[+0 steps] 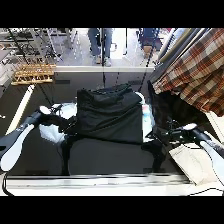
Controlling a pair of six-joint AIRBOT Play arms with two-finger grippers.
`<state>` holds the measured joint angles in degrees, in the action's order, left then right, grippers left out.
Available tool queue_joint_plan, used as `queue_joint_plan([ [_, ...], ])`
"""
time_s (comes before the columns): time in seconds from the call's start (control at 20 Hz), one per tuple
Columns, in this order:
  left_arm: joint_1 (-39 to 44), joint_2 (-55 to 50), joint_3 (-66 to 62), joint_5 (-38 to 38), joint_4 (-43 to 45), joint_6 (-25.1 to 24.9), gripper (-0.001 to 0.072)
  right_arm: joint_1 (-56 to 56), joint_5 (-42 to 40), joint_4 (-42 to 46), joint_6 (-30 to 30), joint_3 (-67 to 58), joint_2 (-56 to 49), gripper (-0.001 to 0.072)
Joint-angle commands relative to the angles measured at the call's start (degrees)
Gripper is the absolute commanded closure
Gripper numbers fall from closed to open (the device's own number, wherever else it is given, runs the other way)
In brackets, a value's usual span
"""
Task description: Fold the clothes and pants, and hang the long-sleeved shirts on hangers.
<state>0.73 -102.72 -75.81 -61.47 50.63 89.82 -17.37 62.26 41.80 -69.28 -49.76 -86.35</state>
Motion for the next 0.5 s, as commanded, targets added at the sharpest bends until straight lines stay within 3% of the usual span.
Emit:
queue_joint_plan([
  [0.0,0.6,-1.7,0.0,4.5,-2.0,1.4,0.0568,0.7,-1.1,-1.1,0.0,0.0,0.0,0.0412],
  [0.05,0.6,-1.6,0.0,4.8,-3.0,0.6,0.0699,0.7,-1.1,-1.5,0.8,0.0,0.0,0.0589],
  [0.1,0.5,-1.4,0.0,4.7,-4.2,-0.6,0.0699,0.7,-0.7,-2.1,3.0,0.0,0.1,0.0688],
  [0.3,-1.9,3.7,-3.5,-3.8,-5.3,-8.5,0.0701,0.5,3.0,-3.1,9.4,-1.3,6.4,0.0691],
  [0.45,-3.6,10.8,-14.7,-12.7,-5.3,-9.7,0.0701,-1.3,6.4,-2.6,10.2,-6.9,18.4,0.0692],
])
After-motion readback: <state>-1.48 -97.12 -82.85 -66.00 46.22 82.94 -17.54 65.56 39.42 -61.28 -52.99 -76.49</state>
